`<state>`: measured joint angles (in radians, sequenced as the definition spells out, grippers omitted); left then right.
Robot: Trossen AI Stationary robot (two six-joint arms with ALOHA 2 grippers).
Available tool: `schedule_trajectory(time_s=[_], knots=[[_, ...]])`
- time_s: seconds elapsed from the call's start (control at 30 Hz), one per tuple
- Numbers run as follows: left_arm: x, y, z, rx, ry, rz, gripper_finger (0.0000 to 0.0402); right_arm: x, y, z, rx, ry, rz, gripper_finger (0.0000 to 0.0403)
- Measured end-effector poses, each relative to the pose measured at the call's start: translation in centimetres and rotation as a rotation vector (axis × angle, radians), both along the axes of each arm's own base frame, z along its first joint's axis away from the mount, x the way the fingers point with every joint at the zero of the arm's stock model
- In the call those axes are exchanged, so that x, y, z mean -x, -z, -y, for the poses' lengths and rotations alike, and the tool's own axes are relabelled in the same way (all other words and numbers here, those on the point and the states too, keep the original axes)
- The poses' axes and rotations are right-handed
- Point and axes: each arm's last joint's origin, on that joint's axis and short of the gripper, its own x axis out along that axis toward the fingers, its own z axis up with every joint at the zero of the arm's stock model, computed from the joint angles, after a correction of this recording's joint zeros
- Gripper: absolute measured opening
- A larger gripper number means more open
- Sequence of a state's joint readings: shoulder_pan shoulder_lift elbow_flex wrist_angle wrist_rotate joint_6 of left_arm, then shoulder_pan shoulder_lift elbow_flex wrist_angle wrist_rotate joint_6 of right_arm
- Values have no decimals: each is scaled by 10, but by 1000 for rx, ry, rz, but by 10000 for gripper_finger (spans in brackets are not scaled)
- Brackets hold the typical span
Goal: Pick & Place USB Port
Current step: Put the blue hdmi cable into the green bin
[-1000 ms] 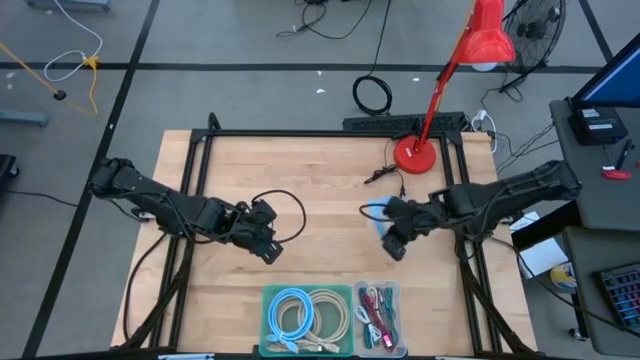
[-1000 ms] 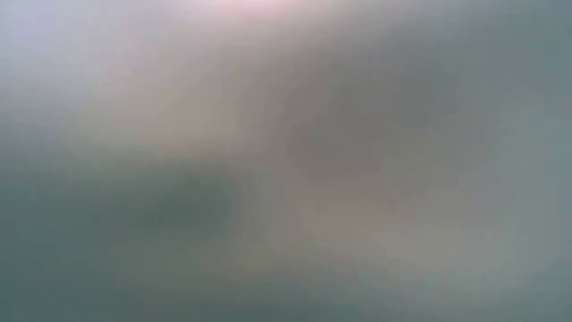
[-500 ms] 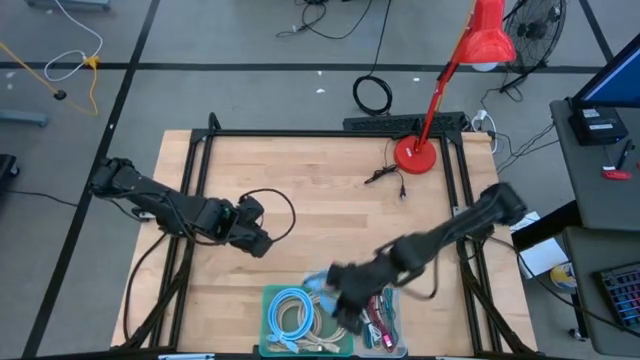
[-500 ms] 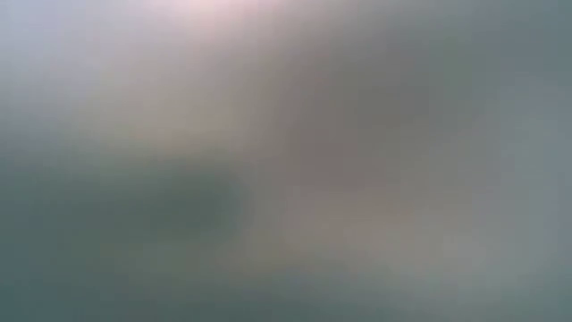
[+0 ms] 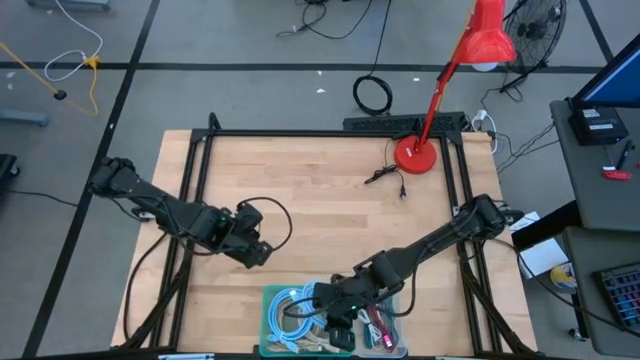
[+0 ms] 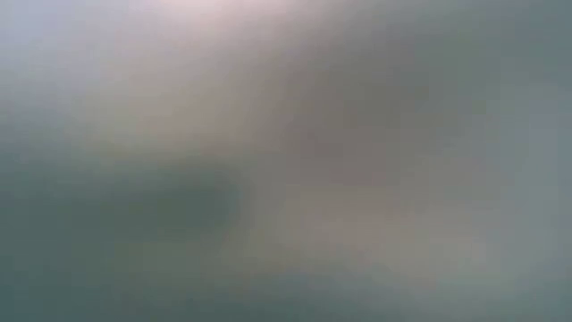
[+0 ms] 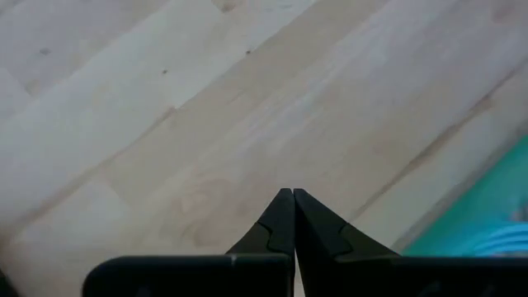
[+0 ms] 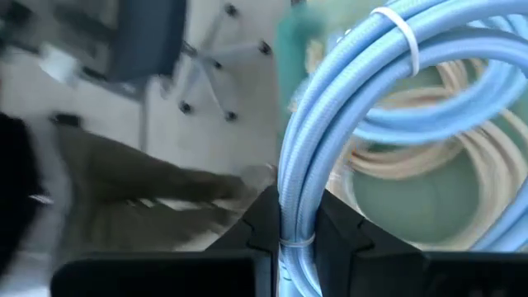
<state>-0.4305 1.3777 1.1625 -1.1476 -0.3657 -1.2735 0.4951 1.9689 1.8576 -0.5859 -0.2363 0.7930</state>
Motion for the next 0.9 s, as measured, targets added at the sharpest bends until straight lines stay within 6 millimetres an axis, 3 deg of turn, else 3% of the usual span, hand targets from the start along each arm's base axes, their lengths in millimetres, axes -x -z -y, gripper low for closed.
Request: schedule_trajectory(time_s=[0.3,0.5,0.9], knots=[[-5,-4,24,92,-52,178,0,0,1,2,69,-81,56,33],[-9,-6,41,153,-57,286,0,2,0,-16,63,-113,133,33],[3,-6,64,229,-114,336,0,-8,66,-37,277,-172,59,33]])
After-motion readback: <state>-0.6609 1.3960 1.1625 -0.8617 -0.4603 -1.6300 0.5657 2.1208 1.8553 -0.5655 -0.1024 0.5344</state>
